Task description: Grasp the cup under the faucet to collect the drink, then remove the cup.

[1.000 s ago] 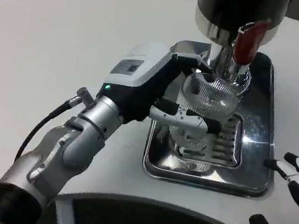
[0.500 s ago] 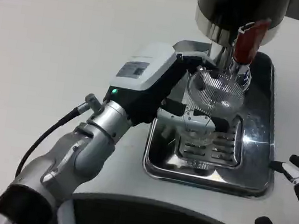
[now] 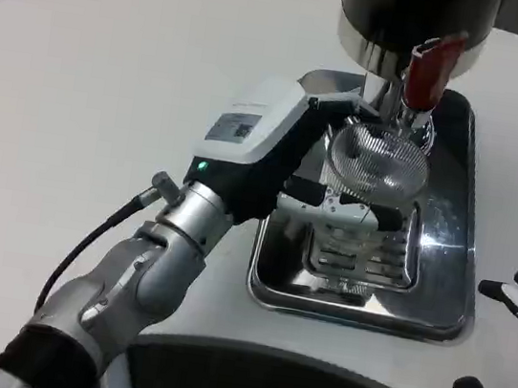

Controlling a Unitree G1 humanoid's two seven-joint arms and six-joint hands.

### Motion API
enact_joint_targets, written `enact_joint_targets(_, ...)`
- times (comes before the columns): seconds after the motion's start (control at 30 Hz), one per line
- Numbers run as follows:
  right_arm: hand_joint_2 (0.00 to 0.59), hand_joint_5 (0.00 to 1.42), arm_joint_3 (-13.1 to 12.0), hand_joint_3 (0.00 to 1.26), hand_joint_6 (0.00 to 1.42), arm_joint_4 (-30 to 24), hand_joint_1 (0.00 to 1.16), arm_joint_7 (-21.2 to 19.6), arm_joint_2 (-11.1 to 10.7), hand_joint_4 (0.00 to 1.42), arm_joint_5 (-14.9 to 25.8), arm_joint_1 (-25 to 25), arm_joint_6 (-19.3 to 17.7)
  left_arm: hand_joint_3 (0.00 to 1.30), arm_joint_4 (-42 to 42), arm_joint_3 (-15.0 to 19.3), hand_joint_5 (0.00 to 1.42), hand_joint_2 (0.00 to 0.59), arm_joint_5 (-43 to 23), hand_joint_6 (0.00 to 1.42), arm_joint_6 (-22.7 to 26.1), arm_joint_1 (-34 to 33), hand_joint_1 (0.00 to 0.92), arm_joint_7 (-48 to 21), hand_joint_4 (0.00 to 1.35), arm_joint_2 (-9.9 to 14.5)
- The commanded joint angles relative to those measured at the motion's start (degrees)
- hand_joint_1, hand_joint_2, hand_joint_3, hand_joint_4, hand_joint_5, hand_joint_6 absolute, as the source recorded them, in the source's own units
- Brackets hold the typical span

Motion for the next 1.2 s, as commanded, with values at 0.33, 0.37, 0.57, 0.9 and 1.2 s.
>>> enact_joint_targets(0.33,0.431,0.0,-0.6,0.12,0.0,-0.4,0.36,0.0,-0.2,0.0,1.1,0.9,-0.7,0.68,0.5,-0.4,1.09,0.027,0.7,1.42,1.4,-0.8,0.309,0.8,0.78,0.0)
enact_joint_targets(0.37,0.431,0.0,-0.7,0.12,0.0,-0.4,0.36,0.0,-0.2,0.0,1.2,0.9,-0.6,0.66,0.5,-0.4,1.07,0.04,0.7,1.42,1.4,-0.8,0.282,0.8,0.74,0.0)
enact_joint_targets(0.57,0.431,0.0,-0.6,0.12,0.0,-0.3,0.36,0.0,-0.3,0.0,1.3,0.8,-0.6,0.53,0.5,-0.5,0.93,0.058,0.7,1.38,1.5,-0.9,0.21,0.8,0.6,0.3)
enact_joint_targets(0.9,0.431,0.0,-0.1,0.12,0.0,0.2,0.36,0.1,-0.4,0.0,1.3,0.3,-0.4,0.5,0.4,-0.3,0.87,0.073,0.7,1.35,1.5,-1.3,0.198,0.7,0.55,0.7)
enact_joint_targets(1.2,0.431,0.0,0.4,0.12,0.0,0.4,0.36,0.3,-0.5,0.0,1.1,-0.4,-0.1,0.39,-1.6,0.7,0.82,0.067,-0.4,1.31,0.2,-0.4,0.16,0.9,0.46,0.9)
